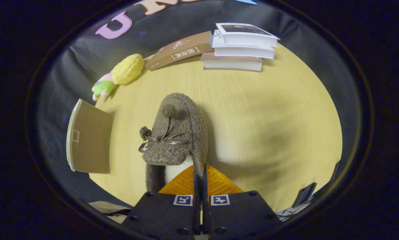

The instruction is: Open the storage box then place both shoes into the box .Put the left shoe in first, then the right shoe, with the right side of both shoes facing outward in a uniform manner.

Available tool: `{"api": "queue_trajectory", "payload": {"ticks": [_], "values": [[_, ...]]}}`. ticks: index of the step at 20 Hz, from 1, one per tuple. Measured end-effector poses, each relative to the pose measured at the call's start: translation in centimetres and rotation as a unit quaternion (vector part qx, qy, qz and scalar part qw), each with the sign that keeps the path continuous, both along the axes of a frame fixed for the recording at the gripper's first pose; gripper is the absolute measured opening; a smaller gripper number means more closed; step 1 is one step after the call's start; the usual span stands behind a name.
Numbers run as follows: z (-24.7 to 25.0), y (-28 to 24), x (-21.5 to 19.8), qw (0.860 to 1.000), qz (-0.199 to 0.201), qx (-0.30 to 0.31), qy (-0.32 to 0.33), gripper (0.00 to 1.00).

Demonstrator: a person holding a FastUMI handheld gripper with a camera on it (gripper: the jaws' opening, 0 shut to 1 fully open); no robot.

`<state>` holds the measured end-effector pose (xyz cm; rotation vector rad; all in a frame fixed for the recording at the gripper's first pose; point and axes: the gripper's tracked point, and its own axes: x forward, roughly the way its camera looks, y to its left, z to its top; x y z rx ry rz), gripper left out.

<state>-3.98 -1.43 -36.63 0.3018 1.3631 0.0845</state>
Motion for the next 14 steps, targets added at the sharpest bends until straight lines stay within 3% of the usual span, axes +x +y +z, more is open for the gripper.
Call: {"api": "queue_trajectory", "payload": {"ticks": [4,14], "values": [[1.9,2.8,0.4,0.999,-0.022,0.029,-0.001,0.06],[7.6,10.5,2.7,0.998,-0.010,0.048,-0.038,0.06]]}}
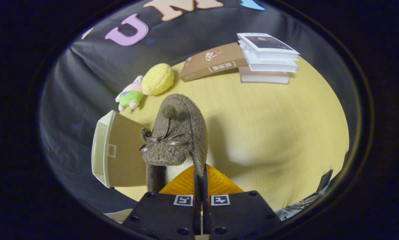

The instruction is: Open the storage box then place both shoes into the box .Put the left shoe in first, then the right shoe, with the right side of both shoes facing outward in a uniform manner.

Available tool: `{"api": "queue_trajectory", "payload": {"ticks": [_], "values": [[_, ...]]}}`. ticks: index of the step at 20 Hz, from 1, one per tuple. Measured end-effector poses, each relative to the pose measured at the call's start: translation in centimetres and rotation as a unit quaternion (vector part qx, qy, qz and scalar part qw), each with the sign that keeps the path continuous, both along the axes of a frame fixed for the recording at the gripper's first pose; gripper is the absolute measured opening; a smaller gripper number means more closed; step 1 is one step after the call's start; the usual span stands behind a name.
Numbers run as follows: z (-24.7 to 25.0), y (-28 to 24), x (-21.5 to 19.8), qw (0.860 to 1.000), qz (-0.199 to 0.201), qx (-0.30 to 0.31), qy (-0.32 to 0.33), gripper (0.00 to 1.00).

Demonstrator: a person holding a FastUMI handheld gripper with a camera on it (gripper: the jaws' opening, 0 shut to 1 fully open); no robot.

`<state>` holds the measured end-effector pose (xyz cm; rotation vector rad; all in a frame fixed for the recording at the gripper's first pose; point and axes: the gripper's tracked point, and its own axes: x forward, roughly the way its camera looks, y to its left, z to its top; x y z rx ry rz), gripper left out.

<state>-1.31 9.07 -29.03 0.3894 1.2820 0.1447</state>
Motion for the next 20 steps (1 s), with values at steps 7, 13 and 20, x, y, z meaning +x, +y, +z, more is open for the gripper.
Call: {"api": "queue_trajectory", "payload": {"ticks": [7,13,20], "values": [[4.3,8.4,1.3,0.999,0.020,0.041,-0.021,0.06],[8.2,15.4,3.1,0.995,0.047,0.080,-0.043,0.05],[9.0,23.9,3.5,0.990,0.062,0.124,-0.031,0.06]]}}
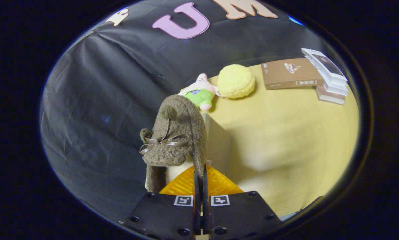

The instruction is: Open the storage box then place both shoes into the box .Put the left shoe in first, then the right shoe, with the right side of both shoes facing outward in a uniform manner.

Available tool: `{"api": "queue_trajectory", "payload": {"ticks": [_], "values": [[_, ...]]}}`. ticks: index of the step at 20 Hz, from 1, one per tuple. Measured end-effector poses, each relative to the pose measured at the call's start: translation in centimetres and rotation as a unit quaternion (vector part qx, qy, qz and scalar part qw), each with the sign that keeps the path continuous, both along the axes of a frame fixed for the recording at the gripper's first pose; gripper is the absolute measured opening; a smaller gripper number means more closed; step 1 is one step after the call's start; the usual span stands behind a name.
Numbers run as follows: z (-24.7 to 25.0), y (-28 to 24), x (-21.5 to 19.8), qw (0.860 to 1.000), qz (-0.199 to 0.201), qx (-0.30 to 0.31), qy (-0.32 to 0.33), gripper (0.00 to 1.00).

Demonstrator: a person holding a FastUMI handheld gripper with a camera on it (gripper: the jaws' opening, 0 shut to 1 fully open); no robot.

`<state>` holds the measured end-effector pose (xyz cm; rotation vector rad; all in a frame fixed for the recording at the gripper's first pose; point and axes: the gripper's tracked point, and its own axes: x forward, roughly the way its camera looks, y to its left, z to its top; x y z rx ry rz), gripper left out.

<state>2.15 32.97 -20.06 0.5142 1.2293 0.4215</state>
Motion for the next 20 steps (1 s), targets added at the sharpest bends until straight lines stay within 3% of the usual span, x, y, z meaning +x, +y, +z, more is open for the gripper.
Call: {"api": "queue_trajectory", "payload": {"ticks": [7,13,20], "values": [[-2.7,2.8,-1.0,0.999,-0.005,-0.033,0.013,0.09],[-3.0,4.2,-2.0,1.000,-0.010,-0.024,0.016,0.09],[-1.5,4.8,-1.7,1.000,0.013,-0.008,-0.019,0.58]]}}
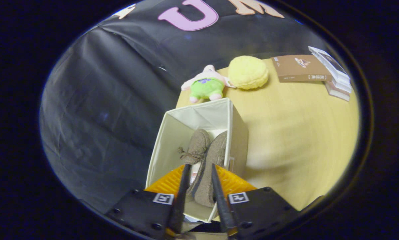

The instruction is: Open the storage box then place both shoes into the box .Put the left shoe in first, then the right shoe, with the right side of both shoes facing outward in a uniform manner.

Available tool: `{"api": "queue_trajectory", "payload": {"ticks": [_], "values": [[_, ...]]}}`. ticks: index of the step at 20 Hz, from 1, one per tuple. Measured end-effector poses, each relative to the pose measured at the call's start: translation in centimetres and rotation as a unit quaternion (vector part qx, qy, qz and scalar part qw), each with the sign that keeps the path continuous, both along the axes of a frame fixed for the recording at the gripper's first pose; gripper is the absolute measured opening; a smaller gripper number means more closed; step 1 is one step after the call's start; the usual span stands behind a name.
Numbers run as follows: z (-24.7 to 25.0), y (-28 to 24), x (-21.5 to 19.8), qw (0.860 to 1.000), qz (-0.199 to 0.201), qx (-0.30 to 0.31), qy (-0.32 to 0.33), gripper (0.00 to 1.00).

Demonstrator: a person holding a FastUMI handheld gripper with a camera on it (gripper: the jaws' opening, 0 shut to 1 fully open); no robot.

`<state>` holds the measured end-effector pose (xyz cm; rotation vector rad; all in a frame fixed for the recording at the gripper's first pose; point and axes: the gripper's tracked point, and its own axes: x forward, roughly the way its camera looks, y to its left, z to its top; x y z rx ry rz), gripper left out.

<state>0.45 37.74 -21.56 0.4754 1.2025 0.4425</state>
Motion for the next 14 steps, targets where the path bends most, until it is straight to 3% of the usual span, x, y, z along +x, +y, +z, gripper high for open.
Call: {"api": "queue_trajectory", "payload": {"ticks": [6,10,14], "values": [[3.9,-1.0,-0.2,0.994,0.051,0.023,-0.090,1.00],[7.9,-4.5,0.8,0.982,0.053,0.023,-0.180,1.00],[10.1,-9.7,2.0,0.962,0.039,-0.020,-0.269,1.00]]}}
